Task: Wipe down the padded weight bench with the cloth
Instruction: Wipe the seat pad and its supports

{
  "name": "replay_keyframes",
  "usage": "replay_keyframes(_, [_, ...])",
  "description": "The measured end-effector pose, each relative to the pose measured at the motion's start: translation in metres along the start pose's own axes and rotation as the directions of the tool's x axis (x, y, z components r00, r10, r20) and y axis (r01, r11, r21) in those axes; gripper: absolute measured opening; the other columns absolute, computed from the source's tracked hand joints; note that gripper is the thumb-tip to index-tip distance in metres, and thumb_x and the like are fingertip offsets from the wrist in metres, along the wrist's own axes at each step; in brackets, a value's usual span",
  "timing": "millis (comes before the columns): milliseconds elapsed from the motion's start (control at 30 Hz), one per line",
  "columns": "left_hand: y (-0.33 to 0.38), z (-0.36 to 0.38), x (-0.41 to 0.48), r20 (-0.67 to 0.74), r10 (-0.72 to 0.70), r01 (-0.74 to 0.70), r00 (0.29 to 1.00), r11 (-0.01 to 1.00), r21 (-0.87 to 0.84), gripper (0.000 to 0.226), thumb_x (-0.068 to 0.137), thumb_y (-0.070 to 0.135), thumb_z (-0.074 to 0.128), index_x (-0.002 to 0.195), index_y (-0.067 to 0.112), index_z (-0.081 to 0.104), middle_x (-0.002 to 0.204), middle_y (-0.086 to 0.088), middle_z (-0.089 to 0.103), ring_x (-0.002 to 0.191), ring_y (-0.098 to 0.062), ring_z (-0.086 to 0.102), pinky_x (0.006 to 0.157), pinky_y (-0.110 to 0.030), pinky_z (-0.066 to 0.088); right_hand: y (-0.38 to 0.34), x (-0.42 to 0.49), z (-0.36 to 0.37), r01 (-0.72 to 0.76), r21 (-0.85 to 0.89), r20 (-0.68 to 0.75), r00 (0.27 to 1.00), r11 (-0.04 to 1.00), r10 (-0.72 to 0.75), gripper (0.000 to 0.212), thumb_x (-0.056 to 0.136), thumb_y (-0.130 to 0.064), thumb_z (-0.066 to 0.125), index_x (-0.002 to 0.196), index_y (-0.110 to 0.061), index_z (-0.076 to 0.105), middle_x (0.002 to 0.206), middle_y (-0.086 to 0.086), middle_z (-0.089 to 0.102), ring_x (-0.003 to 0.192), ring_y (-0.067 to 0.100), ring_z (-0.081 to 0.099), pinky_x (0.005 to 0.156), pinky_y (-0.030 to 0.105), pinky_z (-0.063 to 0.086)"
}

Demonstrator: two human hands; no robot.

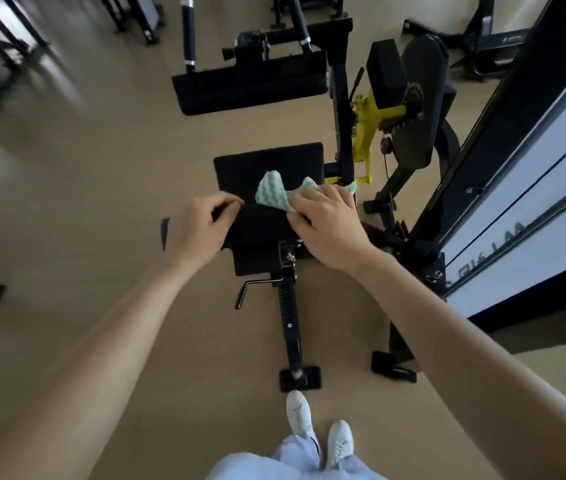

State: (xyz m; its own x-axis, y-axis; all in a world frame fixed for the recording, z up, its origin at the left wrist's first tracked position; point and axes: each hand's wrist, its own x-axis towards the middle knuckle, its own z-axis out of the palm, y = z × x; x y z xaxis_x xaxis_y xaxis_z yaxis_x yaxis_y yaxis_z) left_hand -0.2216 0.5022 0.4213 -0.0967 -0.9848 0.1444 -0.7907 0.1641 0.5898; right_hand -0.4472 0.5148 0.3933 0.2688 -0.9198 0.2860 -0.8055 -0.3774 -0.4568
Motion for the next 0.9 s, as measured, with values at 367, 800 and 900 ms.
replay_keyframes(367, [-0.029, -0.016, -0.021, -0.082, -0.040, 0.034, 0.996, 0.996, -0.081, 0.021, 0.098, 0.019, 0.067, 0.117, 0.015, 0.075, 0.108, 0.009, 0.071, 0.092, -0.001, 0.065, 0.079, -0.003, 0.046, 0.015, 0.006, -0.017, -0.167, 0.113, -0.176, 0.967, 0.980, 0.185, 0.037, 0.103, -0.030, 0.041, 0.124, -0.017, 0.068, 0.108, 0.006, 0.074, 0.101, 0.031, 0.065, 0.087, 0.043, 0.050])
replay_keyframes(800, [-0.120, -0.054, 0.071, 0.390, 0.370, -0.068, 0.843, 0.794, -0.605, 0.032, 0.087, 0.034, 0.068, 0.118, 0.040, 0.067, 0.129, 0.000, 0.066, 0.121, -0.024, 0.065, 0.099, -0.048, 0.054, -0.127, 0.074, 0.047, -0.166, 0.135, 0.206, 0.969, 0.977, 0.136, 0.051, 0.090, -0.036, 0.067, 0.134, -0.021, 0.045, 0.110, -0.007, 0.066, 0.093, 0.010, 0.064, 0.081, 0.025, 0.051])
replay_keyframes(900, [-0.135, -0.058, 0.093, 0.426, 0.408, 0.013, 0.808, 0.710, -0.704, 0.030, 0.085, 0.030, 0.062, 0.110, 0.046, 0.068, 0.121, 0.004, 0.071, 0.119, -0.020, 0.066, 0.101, -0.050, 0.053, -0.139, 0.084, 0.047, -0.200, 0.326, 0.078, 0.980, 0.924, 0.184, 0.059, 0.079, -0.013, 0.074, 0.133, -0.012, 0.050, 0.123, -0.001, 0.055, 0.113, 0.009, 0.055, 0.093, 0.019, 0.047])
